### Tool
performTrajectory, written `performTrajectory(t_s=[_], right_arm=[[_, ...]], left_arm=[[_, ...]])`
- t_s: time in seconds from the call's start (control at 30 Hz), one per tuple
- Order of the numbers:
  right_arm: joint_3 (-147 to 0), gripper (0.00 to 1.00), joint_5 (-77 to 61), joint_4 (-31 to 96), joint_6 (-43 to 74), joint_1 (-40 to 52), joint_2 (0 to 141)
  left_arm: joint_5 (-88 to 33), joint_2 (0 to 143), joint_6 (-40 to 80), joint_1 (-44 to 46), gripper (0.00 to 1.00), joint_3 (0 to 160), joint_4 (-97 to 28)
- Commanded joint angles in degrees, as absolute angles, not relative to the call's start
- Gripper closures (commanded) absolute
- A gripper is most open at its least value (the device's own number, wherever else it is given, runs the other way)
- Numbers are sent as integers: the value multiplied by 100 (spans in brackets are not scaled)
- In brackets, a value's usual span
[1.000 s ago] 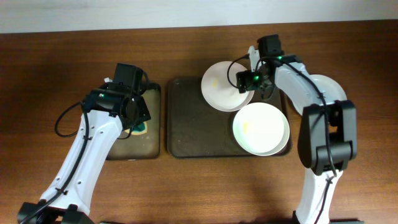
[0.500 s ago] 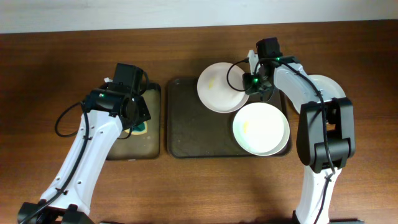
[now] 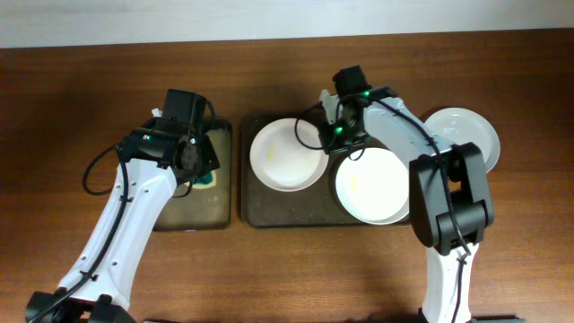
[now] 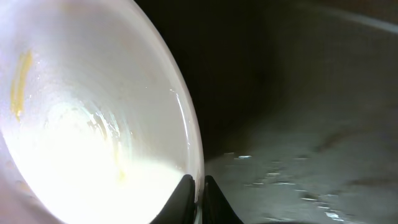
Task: Clean dirty plates on tray and stack at the side
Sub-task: 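Grasp the pink plate rim with the right gripper and pull it forward, then scrub the pink plate with the sponge in the left gripper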
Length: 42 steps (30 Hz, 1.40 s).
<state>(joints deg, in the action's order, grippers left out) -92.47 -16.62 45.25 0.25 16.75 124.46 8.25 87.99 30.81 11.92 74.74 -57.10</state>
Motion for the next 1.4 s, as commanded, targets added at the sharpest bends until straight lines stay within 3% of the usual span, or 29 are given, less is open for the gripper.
performTrajectory(t_s=[0.0, 0.03, 0.2, 0.47, 0.53, 0.63, 0.7, 0.8, 0.87, 0.97, 1.37], right_arm=[[-9317, 91, -1739, 4720, 45, 1883, 12457], [-9317, 85, -1739, 4770, 45, 1920, 12460], [-9264, 75, -1737, 4866, 45, 2018, 12529], [-9242, 70, -1712, 4718, 635, 2018, 12713], [-9242, 80, -1712, 4735, 819, 2029, 12713], [-9242, 85, -1584, 4836, 1212, 2029, 12713], [-9242, 84, -1372, 4941, 1505, 2029, 12713], [-9242, 76, -1286, 5068, 1693, 2029, 12713], [-9242, 76, -1308, 5092, 1708, 2029, 12713], [-9242, 95, -1308, 5148, 1708, 2029, 12713], [-9242, 96, -1286, 5164, 1396, 2029, 12713]], left_arm=[[331, 8818, 2985, 1164, 100, 7456, -5557], [272, 8818, 2985, 1175, 100, 7439, -5513], [270, 8829, 2985, 1302, 100, 7308, -5319], [207, 9107, 2985, 1691, 100, 7118, -4713], [207, 9249, 2985, 1824, 100, 7118, -4593], [209, 9474, 2982, 2003, 100, 7118, -4447], [209, 9618, 2982, 2104, 100, 7118, -4340], [-71, 9813, 2558, 2233, 100, 7118, -4014], [-379, 9865, 2338, 2263, 100, 7118, -3813], [-539, 9946, 2346, 2274, 100, 7118, -3599], [-1299, 10722, 2510, 2274, 100, 7118, -2648]])
